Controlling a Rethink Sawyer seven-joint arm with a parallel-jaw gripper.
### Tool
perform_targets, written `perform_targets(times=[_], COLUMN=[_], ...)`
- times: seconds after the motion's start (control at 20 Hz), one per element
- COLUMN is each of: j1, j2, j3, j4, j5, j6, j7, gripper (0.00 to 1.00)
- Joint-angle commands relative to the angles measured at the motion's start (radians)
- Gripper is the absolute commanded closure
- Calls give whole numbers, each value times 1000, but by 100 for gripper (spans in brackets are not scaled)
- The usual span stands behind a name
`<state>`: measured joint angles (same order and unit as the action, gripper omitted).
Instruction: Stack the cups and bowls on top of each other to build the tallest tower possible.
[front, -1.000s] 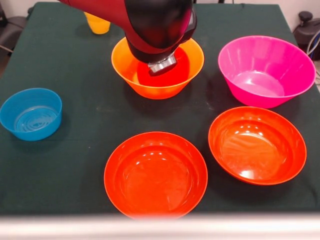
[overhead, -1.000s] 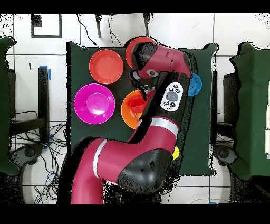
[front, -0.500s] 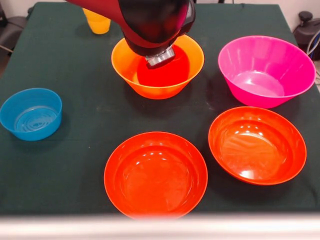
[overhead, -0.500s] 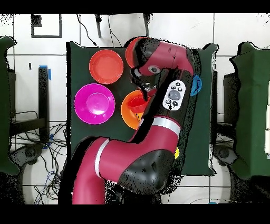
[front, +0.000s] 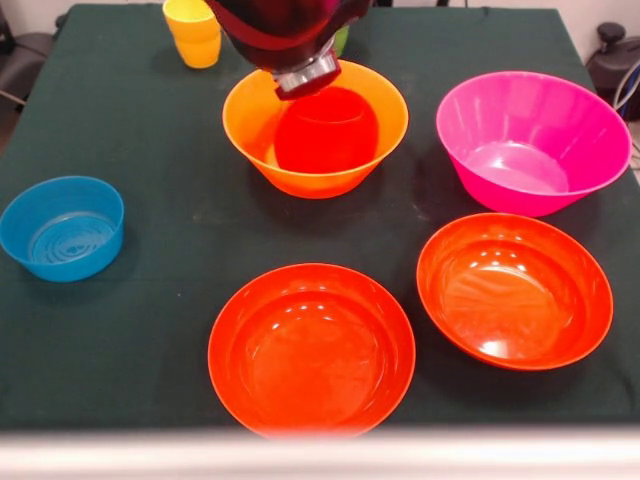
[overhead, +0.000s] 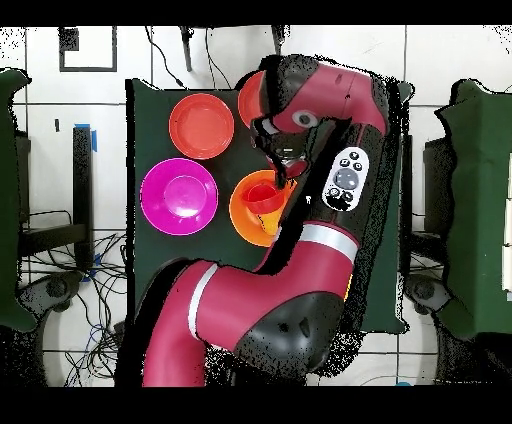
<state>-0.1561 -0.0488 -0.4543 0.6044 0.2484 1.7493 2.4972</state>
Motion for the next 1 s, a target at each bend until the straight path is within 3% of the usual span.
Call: perform_targets(times=[0.05,0.4,0.7,1.0], j1=[0,-2,4,6], j2=[-20,-29,-43,-53], j3=[72,137,167,164], j4=[27,149,212,242], j5=[-67,-26,0,-5], j6=[-38,-321,-439,-469], j7=[-91,-36,-13,-20], gripper=[100,100,100,100])
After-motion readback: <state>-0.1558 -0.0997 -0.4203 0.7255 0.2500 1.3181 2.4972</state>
